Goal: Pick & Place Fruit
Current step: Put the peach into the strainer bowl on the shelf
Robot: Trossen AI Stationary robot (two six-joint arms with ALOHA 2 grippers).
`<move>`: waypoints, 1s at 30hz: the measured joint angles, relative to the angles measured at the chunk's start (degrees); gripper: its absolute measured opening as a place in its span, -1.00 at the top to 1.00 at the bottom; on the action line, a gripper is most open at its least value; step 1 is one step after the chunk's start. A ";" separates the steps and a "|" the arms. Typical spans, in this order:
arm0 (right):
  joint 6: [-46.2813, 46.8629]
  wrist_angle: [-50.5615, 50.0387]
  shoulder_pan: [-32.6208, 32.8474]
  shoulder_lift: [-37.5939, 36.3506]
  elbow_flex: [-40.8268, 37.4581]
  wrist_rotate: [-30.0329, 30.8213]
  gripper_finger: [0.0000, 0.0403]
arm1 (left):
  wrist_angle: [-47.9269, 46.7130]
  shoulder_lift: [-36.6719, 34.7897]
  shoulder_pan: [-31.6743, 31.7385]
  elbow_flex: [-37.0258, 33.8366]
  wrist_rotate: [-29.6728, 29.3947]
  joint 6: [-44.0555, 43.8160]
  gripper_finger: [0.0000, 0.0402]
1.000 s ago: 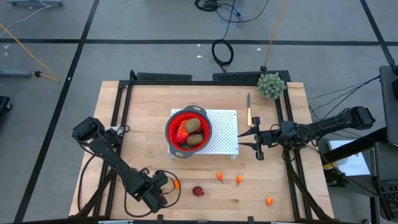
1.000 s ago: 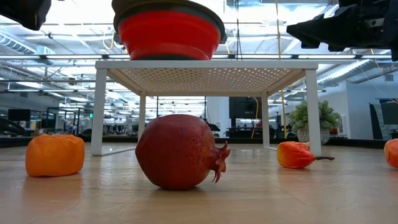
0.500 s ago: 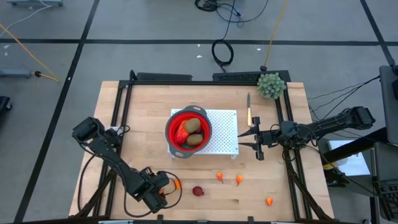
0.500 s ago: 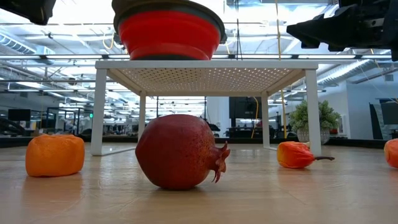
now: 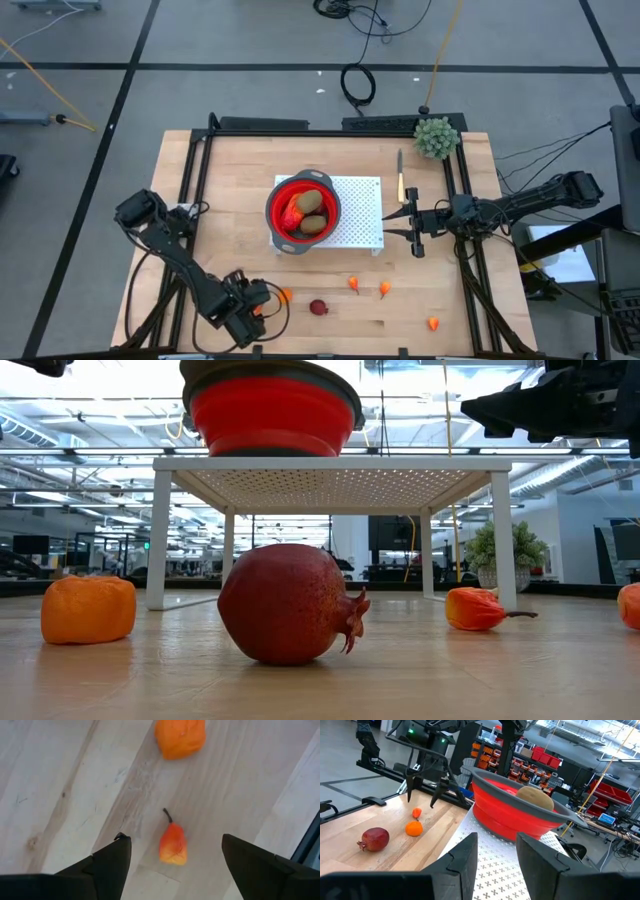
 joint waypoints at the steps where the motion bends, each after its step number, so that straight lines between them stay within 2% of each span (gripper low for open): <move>1: 0.00 0.00 0.00 -0.02 0.00 0.01 0.35 | 0.22 0.38 0.00 0.00 0.02 0.00 -0.54; 4: 0.00 0.00 0.02 -0.02 0.00 0.01 0.35 | 0.50 2.39 0.00 0.00 0.58 0.24 -0.54; 8: 0.00 0.45 -0.01 0.00 0.02 0.10 0.35 | 1.23 5.78 0.41 -0.02 7.93 0.40 -0.54; 10: 0.00 0.82 -0.28 -0.12 0.02 0.25 0.35 | 1.57 7.02 0.51 -0.02 9.78 -0.64 -0.54; 16: 4.27 -1.04 -2.21 -2.01 0.02 0.00 0.35 | 1.90 8.03 0.48 0.15 9.34 -0.70 -0.54; 19: 6.27 -4.20 -3.00 -3.52 0.02 -0.68 0.35 | 1.68 7.97 0.44 0.13 8.42 -0.68 -0.54; 23: 8.56 -8.61 -3.66 -5.78 0.02 -4.60 0.35 | 1.54 7.97 0.46 0.11 8.37 0.20 -0.54; 30: 11.17 -16.53 -3.68 -10.41 0.02 -4.69 0.35 | 1.40 7.97 0.53 0.09 8.37 0.11 -0.54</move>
